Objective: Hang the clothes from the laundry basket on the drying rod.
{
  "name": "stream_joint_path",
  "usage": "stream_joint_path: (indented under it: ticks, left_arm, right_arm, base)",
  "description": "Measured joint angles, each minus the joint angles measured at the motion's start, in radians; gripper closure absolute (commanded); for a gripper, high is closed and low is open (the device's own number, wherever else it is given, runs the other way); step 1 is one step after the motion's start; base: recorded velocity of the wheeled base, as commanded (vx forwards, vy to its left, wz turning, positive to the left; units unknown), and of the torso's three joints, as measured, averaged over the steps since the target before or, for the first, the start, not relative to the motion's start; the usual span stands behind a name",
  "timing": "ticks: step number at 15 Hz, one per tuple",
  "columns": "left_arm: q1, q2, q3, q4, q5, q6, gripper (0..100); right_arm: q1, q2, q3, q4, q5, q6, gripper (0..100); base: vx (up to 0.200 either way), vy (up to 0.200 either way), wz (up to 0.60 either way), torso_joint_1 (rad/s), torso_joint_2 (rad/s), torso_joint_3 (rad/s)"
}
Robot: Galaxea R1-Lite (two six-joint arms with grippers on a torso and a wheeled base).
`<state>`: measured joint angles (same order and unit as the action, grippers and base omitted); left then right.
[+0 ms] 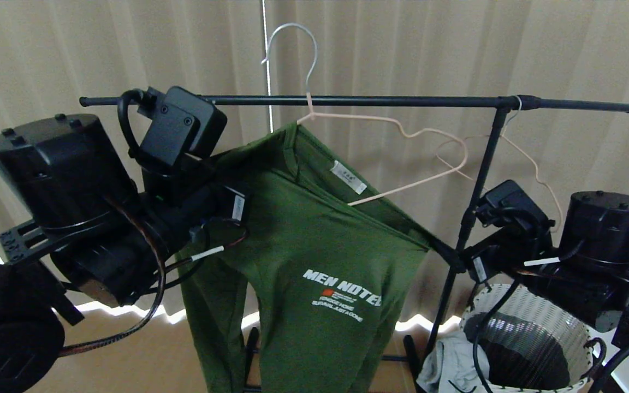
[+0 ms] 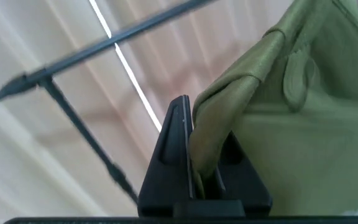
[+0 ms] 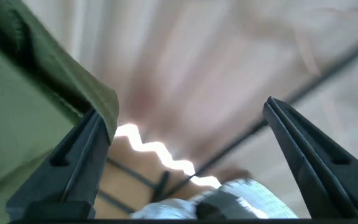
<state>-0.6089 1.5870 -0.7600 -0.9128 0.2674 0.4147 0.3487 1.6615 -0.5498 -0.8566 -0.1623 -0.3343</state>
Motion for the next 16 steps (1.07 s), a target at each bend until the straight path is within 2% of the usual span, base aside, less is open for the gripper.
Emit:
stream_joint_path:
  ticks: [4,6,7,9,12,14,16]
  left_arm:
    - [0.015,-0.065,0.143,-0.005,-0.002,0.018,100]
    - [0.030,-0.093,0.211,-0.006,-0.002,0.084,100]
    - [0.048,-0.104,0.245,-0.006,-0.002,0.143,100]
    - [0.070,-0.114,0.280,-0.006,-0.003,0.171,100]
    - [0.078,-0.108,0.282,-0.006,0.006,0.169,100]
    - [0.077,-0.087,0.248,-0.005,0.017,0.132,100]
    - [0.077,-0.066,0.220,-0.005,0.061,0.082,100]
  right_arm:
    - [-0.073,-0.007,-0.055,0.000,-0.004,-0.003,0]
    - [-0.083,-0.008,-0.093,0.001,-0.004,-0.003,0]
    - [-0.084,-0.009,-0.110,0.002,-0.002,-0.003,0]
    - [-0.079,-0.017,-0.124,0.003,-0.003,-0.003,0]
    - [-0.021,-0.045,-0.127,0.030,-0.007,-0.004,0]
    - [0.080,-0.086,-0.128,0.117,-0.007,-0.005,0]
    - [0.166,-0.121,-0.136,0.160,-0.007,-0.010,0]
  base:
    - [0.000,0.000,0.00,0.000,0.00,0.000]
    - [0.000,0.000,0.00,0.000,0.00,0.000]
    - [0.000,0.000,0.00,0.000,0.00,0.000]
    - [0.000,0.000,0.00,0.000,0.00,0.000]
    - [0.000,0.000,0.00,0.000,0.00,0.000]
    - [0.000,0.000,0.00,0.000,0.00,0.000]
    - [0.000,0.000,0.00,0.000,0.00,0.000]
